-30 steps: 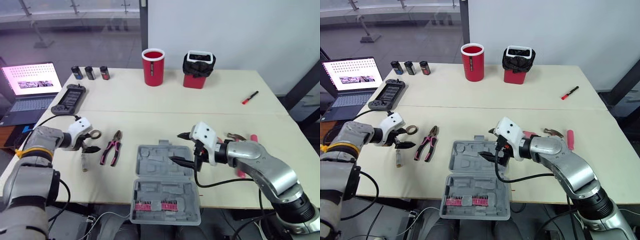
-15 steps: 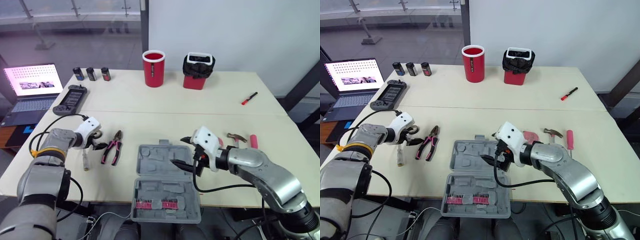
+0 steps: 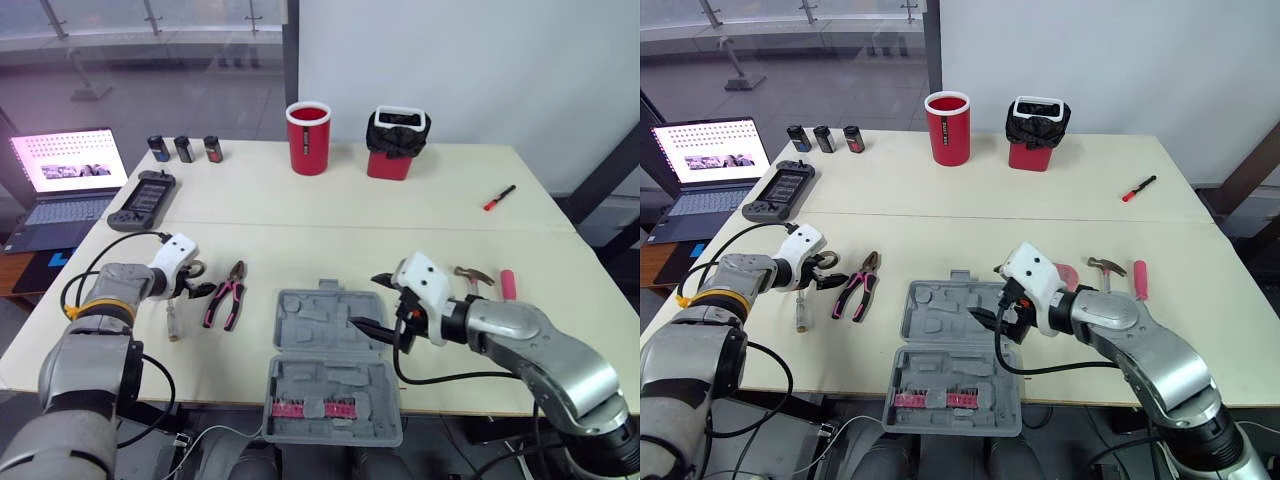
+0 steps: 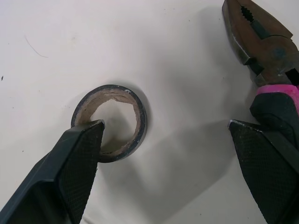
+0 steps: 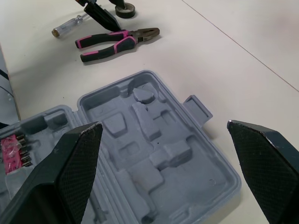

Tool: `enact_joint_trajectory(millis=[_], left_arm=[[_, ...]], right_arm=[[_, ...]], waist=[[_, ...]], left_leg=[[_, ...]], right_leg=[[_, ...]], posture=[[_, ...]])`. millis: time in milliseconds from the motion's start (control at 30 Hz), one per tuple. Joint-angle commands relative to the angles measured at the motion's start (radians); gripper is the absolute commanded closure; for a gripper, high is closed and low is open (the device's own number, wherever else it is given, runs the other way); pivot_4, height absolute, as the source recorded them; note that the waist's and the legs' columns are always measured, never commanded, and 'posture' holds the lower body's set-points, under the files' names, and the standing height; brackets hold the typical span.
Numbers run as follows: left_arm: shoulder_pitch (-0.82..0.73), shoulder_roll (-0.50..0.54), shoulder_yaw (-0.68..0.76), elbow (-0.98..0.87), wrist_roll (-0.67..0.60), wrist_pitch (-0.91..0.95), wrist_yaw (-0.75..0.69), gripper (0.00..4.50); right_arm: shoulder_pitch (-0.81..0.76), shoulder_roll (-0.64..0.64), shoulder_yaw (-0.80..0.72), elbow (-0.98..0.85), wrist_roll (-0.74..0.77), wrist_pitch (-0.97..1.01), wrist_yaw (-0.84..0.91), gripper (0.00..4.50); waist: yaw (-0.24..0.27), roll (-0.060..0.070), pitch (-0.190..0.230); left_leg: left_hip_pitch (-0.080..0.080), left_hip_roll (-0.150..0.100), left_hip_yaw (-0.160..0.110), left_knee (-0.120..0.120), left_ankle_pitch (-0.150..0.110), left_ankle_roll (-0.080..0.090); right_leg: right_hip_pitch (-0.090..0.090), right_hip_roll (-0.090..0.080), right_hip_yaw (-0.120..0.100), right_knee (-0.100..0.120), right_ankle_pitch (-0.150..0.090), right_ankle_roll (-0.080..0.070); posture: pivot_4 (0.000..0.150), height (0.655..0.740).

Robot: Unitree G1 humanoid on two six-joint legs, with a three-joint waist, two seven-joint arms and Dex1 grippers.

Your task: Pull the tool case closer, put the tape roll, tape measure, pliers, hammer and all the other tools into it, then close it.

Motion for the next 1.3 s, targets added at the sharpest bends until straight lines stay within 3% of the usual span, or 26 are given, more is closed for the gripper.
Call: enact_joint_trajectory(millis=[33, 233, 267, 633, 900, 1033, 1200, 1300], left_arm=[[0.017, -0.005, -0.003, 0.008, 0.018, 0.022, 0.042, 1.34], [0.020, -0.006, -0.003, 0.008, 0.019, 0.027, 0.052, 4.34], [0.021, -0.006, -0.003, 0.008, 0.018, 0.027, 0.054, 4.43], [-0.033, 0.025, 0.038, -0.010, -0.025, -0.027, 0.039, 4.43], [-0.062, 0.106, 0.064, -0.053, -0.079, -0.104, -0.206, 4.43], [-0.086, 0.135, 0.067, -0.111, -0.132, -0.075, -0.437, 4.43], [-0.089, 0.111, -0.001, -0.221, -0.144, -0.014, -0.718, 4.43], [-0.054, 0.087, -0.114, -0.328, -0.182, 0.000, -0.778, 4.43]], right_arm=[[0.005, -0.006, -0.041, -0.048, 0.013, -0.002, -0.008, 0.00], [0.023, -0.008, -0.053, -0.060, 0.018, 0.003, -0.018, 0.00], [0.026, -0.008, -0.054, -0.062, 0.018, 0.003, -0.019, 0.00], [0.046, -0.016, -0.049, -0.070, 0.011, -0.001, -0.028, 0.00], [0.058, -0.014, -0.063, -0.086, 0.017, -0.013, -0.030, 0.00], [0.058, -0.023, -0.049, -0.079, 0.010, -0.031, -0.011, 0.00], [0.017, -0.017, 0.007, -0.050, -0.011, -0.054, 0.004, 0.00], [-0.018, 0.006, 0.063, -0.021, -0.039, -0.073, 0.000, 0.00]], waist=[[0.000, 0.000, 0.000], [-0.004, 0.000, 0.000], [-0.004, 0.000, 0.000], [-0.003, 0.000, 0.000], [-0.003, -0.001, 0.001], [-0.003, -0.001, 0.001], [-0.003, 0.000, 0.001], [-0.004, 0.000, 0.001]], left_leg=[[0.000, 0.000, 0.000, 0.000, 0.000, 0.000], [0.001, 0.000, 0.000, 0.000, 0.000, 0.000], [0.001, 0.000, 0.000, 0.000, 0.000, 0.000], [0.001, 0.000, 0.000, 0.000, 0.000, 0.000], [-0.002, 0.000, 0.000, -0.001, 0.000, 0.000], [-0.002, 0.000, 0.000, -0.001, 0.000, 0.000], [-0.002, 0.000, 0.000, -0.001, 0.000, 0.000], [-0.002, 0.000, 0.000, -0.001, 0.000, 0.000]], right_leg=[[0.000, 0.000, 0.000, 0.000, 0.000, 0.000], [0.001, 0.000, 0.000, 0.000, 0.000, 0.000], [0.000, 0.000, 0.000, 0.000, 0.000, 0.000], [0.000, 0.000, 0.000, 0.000, 0.000, 0.000], [-0.002, 0.000, 0.000, -0.001, 0.000, 0.000], [-0.002, 0.000, 0.000, -0.001, 0.000, 0.000], [-0.002, 0.000, 0.000, -0.001, 0.000, 0.000], [-0.002, 0.000, 0.000, -0.001, 0.000, 0.000]], posture=[[0.150, 0.7387], [0.150, 0.7387], [0.150, 0.7387], [0.150, 0.7387], [0.150, 0.7387], [0.150, 0.7387], [0.150, 0.7387], [0.150, 0.7387]])
